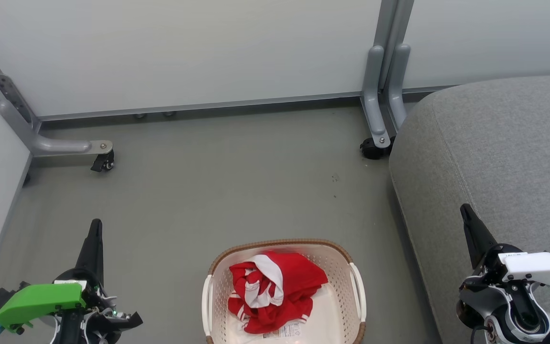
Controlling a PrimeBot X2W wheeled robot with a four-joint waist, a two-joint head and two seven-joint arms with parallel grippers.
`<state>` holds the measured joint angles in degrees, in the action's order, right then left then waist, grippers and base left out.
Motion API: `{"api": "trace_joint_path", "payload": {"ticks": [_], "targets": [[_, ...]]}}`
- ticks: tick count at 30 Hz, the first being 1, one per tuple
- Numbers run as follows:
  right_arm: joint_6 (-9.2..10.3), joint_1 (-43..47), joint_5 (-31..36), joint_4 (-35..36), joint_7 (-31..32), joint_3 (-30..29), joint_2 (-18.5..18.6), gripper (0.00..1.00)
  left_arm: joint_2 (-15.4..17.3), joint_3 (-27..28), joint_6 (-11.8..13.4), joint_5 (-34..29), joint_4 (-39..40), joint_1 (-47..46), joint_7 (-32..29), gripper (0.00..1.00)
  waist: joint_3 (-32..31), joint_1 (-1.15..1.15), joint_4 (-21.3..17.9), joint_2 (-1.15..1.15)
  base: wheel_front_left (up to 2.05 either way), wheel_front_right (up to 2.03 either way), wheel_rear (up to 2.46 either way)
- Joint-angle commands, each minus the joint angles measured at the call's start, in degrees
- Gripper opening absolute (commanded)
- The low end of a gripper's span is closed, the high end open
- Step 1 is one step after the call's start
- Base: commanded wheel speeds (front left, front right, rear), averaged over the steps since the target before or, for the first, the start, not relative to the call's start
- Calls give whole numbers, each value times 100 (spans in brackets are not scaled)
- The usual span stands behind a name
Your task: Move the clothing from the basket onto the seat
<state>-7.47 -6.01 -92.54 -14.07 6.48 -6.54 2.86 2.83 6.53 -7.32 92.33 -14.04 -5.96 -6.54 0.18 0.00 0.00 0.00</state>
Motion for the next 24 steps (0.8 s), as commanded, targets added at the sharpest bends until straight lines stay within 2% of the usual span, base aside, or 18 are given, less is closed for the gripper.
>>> {"api": "trace_joint_path", "payload": {"ticks": [1, 9, 10, 24], "targets": [[-5, -49, 27, -11, 4, 1, 9, 0, 5, 7, -38, 19, -2, -64, -15, 0, 0, 0, 0, 0, 0, 0, 0], [-5, -49, 27, -11, 4, 1, 9, 0, 5, 7, -38, 19, -2, -64, -15, 0, 0, 0, 0, 0, 0, 0, 0], [0, 0, 1, -1, -1, 0, 0, 100, 0, -1, 0, 0, -1, 0, 1, 100, 0, 0, 0, 0, 0, 0, 0], [0, 94, 208, 112, -346, 219, -21, 100, -3, -350, 4, -137, 86, 5, 347, 100, 7, 0, -1, 0, 0, 0, 0]]}}
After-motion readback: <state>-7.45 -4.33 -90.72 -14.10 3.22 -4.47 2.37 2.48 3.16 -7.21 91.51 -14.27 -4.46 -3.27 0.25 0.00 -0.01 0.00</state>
